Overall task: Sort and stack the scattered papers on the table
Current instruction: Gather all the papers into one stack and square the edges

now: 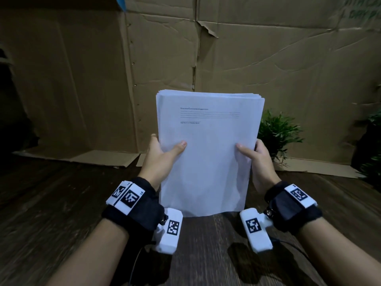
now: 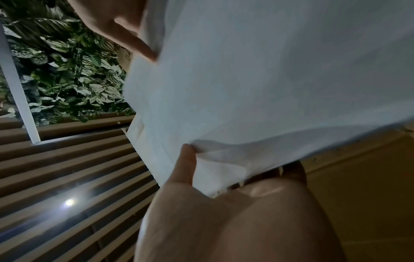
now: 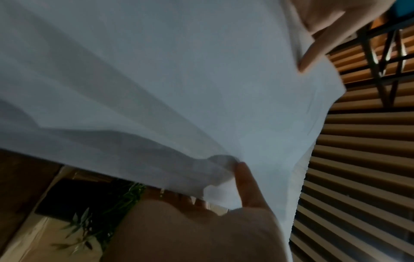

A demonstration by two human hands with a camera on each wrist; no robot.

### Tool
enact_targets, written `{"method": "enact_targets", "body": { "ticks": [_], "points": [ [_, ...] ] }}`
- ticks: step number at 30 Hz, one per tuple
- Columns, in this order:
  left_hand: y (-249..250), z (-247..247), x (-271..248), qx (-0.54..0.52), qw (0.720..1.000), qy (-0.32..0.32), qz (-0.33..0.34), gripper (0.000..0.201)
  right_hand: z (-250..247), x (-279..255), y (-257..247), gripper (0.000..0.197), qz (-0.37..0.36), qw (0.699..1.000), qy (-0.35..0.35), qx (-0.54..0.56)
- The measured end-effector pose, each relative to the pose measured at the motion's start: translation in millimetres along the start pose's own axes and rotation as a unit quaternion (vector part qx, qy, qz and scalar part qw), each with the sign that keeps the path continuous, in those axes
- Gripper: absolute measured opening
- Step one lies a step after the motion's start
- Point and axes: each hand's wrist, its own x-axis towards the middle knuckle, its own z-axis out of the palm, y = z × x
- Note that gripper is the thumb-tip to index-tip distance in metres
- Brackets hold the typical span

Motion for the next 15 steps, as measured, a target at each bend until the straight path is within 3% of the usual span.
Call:
{"method": "enact_targets", "body": {
  "ticks": [2, 4, 8, 12, 15],
  "points": [
    [0.4, -2.6, 0.1, 0.015, 1.0, -0.01, 0.005, 0.057, 0.8, -1.9, 1.5, 0.041, 0.014, 1.0, 0.004, 0.002],
    [-0.3, -3.1, -0.6, 0.04, 0.999, -0.028, 0.013, 0.068, 2.8, -5.5, 3.3, 0.038, 0.027, 0.999, -0.045, -0.01],
    [-3.9, -7.2, 4.2, 0.047, 0.999, 0.002, 0.01, 0.047, -5.4, -4.0, 6.0, 0.034, 0.017, 0.999, -0.036, -0.026],
    [-13.0, -6.7, 6.6, 0.079, 0.997, -0.013, 0.01, 0.04, -5.4, -6.2, 16.3, 0.04, 0.013, 0.994, -0.087, -0.06],
    [-15.6, -8.0, 9.2, 0.094, 0.995, -0.024, 0.013, 0.039, -8.6, -5.5, 20.4, 0.044, 0.008, 0.996, -0.08, -0.049]
  ]
}}
